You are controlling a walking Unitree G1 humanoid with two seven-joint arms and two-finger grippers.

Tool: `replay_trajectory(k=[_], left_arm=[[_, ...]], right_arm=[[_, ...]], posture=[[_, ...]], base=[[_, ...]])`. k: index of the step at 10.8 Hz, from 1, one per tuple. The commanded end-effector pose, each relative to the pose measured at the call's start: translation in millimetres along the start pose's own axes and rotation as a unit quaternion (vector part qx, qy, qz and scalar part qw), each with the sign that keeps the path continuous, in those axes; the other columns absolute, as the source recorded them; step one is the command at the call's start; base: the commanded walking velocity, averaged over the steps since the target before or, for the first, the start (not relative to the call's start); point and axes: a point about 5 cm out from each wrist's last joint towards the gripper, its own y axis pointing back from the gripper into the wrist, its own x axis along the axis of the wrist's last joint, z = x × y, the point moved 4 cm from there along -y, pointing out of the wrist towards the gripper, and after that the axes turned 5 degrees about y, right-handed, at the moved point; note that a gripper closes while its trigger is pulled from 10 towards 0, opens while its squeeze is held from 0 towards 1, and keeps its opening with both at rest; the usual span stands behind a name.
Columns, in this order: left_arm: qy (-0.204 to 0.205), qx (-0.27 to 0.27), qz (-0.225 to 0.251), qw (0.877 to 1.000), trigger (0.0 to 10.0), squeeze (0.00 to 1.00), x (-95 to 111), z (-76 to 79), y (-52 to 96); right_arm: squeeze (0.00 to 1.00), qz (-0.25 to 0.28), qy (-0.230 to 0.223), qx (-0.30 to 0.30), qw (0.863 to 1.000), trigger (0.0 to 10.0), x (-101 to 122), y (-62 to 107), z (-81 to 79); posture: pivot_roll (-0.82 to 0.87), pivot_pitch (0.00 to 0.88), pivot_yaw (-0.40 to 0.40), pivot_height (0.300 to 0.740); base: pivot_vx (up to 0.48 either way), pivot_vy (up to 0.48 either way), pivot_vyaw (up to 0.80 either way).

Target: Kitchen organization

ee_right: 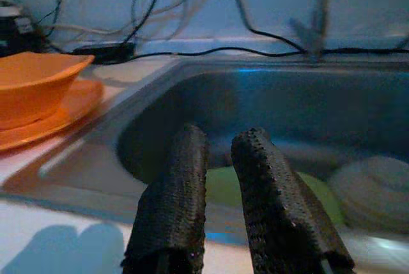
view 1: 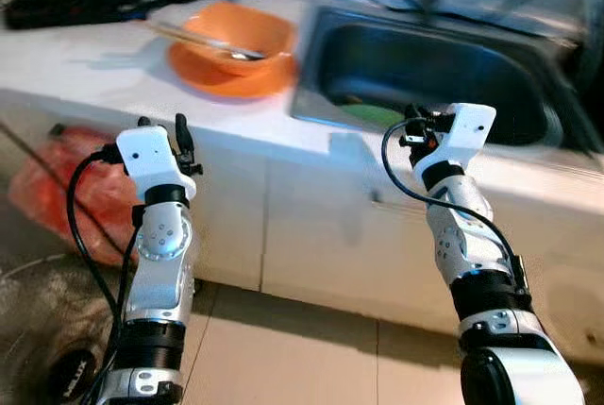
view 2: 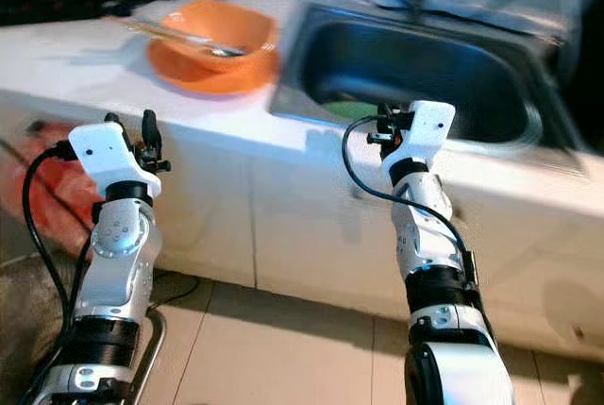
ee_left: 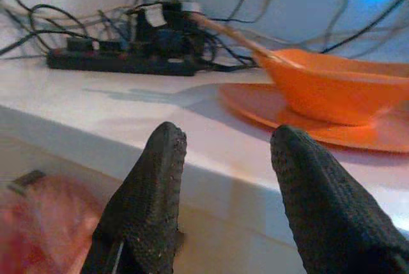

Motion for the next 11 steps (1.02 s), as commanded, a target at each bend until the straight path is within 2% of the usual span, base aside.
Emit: replay_trajectory(k=[1, 9, 11], left_arm=[[0.004, -0.012, 0.002, 1.000, 10.0, 0.00, 2.8, 9.4, 0.1], [0.003, -0.017, 0.002, 1.000, 10.0, 0.00, 3.4, 11.5, 1.5], [0.003, -0.017, 0.002, 1.000, 10.0, 0.00, 3.4, 11.3, 1.5]], right_arm=[[0.00, -0.003, 0.006, -0.013, 1.000, 10.0, 0.1, 2.1, 12.4], [0.00, -0.009, 0.003, -0.011, 1.000, 10.0, -2.0, 2.4, 11.5], [0.00, -0.010, 0.004, -0.013, 1.000, 10.0, -2.9, 2.5, 11.4]], posture=[[0.13, 0.076, -0.080, 0.740], [0.13, 0.080, -0.079, 0.740], [0.13, 0.080, -0.078, 0.740]], base=[[0.334, 0.000, 0.00], [0.336, 0.000, 0.00], [0.337, 0.000, -0.78]])
